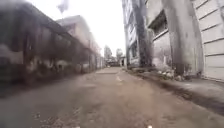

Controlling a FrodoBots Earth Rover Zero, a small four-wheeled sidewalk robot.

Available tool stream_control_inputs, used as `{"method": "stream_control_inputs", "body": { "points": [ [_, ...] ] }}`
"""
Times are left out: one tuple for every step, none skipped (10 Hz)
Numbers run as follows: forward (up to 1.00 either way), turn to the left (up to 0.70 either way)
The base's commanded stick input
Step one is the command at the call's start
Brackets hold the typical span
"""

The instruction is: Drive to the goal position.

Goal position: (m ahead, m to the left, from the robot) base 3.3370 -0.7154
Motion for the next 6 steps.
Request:
{"method": "stream_control_inputs", "body": {
  "points": [
    [1.00,0.19],
    [1.00,0.27],
    [1.00,0.27],
    [1.00,0.00],
    [1.00,0.00],
    [1.00,0.00]
  ]
}}
